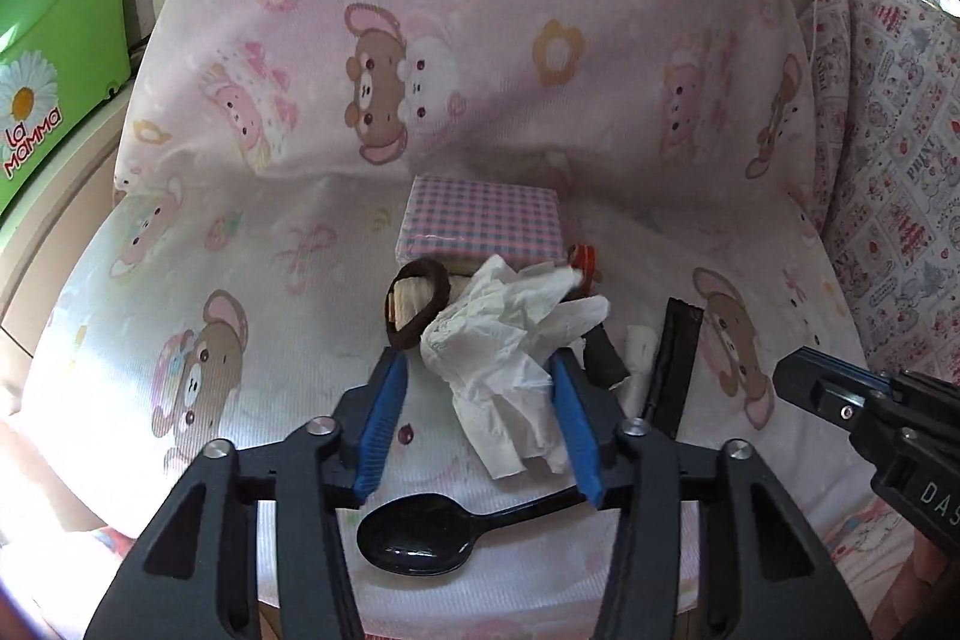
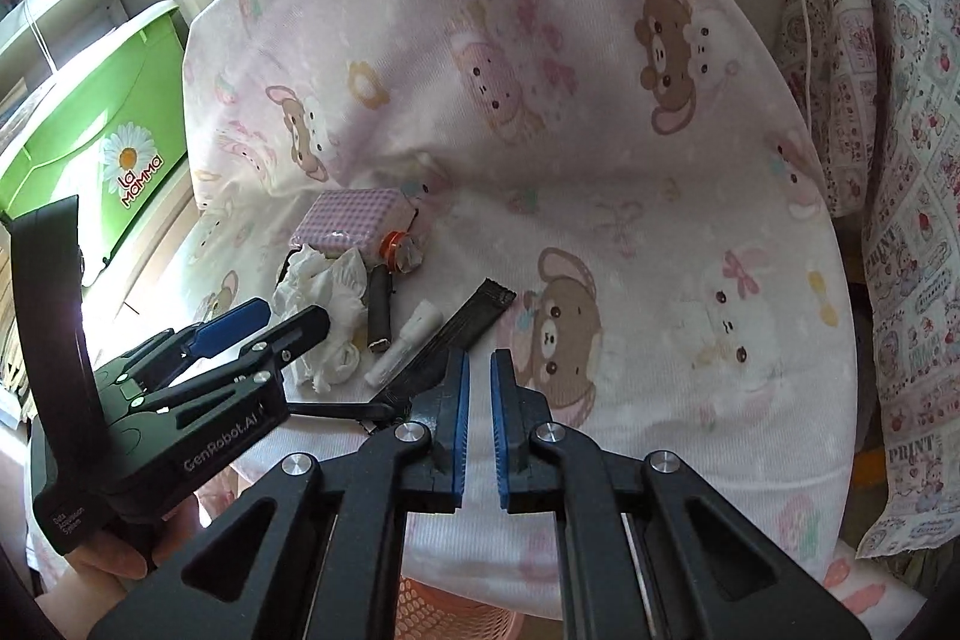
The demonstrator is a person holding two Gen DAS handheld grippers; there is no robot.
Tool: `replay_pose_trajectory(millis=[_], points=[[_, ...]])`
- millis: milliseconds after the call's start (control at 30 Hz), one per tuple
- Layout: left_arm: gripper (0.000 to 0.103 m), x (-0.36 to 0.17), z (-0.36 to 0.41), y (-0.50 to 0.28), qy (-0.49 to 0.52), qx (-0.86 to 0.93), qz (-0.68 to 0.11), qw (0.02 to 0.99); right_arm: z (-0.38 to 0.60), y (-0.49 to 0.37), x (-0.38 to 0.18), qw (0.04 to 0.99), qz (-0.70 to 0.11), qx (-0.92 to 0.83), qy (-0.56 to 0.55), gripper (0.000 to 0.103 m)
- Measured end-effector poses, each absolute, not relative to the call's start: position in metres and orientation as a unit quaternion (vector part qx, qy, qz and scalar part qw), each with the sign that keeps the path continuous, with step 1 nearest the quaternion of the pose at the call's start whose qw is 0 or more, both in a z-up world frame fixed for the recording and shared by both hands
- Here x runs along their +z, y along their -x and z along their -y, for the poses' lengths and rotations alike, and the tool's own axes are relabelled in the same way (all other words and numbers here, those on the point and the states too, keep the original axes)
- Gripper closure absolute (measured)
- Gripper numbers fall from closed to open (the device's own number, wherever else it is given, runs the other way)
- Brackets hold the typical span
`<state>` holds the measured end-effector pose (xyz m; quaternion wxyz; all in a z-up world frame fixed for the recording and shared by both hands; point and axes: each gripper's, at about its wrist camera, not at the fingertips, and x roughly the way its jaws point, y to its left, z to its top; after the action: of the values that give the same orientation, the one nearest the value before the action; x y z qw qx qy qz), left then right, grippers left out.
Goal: Collect trash
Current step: 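Reach the right gripper to the white tissue and close on it, then lift the tissue with the right gripper and carry it over the pink wastebasket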
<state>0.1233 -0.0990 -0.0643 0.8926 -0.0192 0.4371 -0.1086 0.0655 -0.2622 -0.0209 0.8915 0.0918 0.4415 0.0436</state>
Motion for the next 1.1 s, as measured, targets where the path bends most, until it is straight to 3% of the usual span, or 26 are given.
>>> replay_pose_trajectory(millis=[67,100,300,567,1100], points=[[0.09,-0.064,0.091,-0.125,0.044,-0.118,-0.443,0.887,0.262,-0.067,-0.022,0.888,-0.446,0.047,-0.097,0.095],[0.095,-0.064,0.087,-0.125,0.055,-0.121,-0.445,0.886,0.261,-0.068,-0.022,0.888,-0.447,0.049,-0.099,0.094],[0.096,-0.043,0.058,-0.109,0.077,-0.119,-0.411,0.901,0.253,-0.066,-0.011,0.899,-0.428,0.049,-0.087,0.075],[0.096,-0.025,0.03,-0.092,0.067,-0.126,-0.375,0.916,0.257,-0.106,-0.003,0.883,-0.436,0.077,-0.153,0.075],[0.096,-0.027,0.004,-0.09,0.027,-0.014,-0.355,0.934,0.273,-0.172,-0.056,0.801,-0.491,0.096,-0.33,0.075]])
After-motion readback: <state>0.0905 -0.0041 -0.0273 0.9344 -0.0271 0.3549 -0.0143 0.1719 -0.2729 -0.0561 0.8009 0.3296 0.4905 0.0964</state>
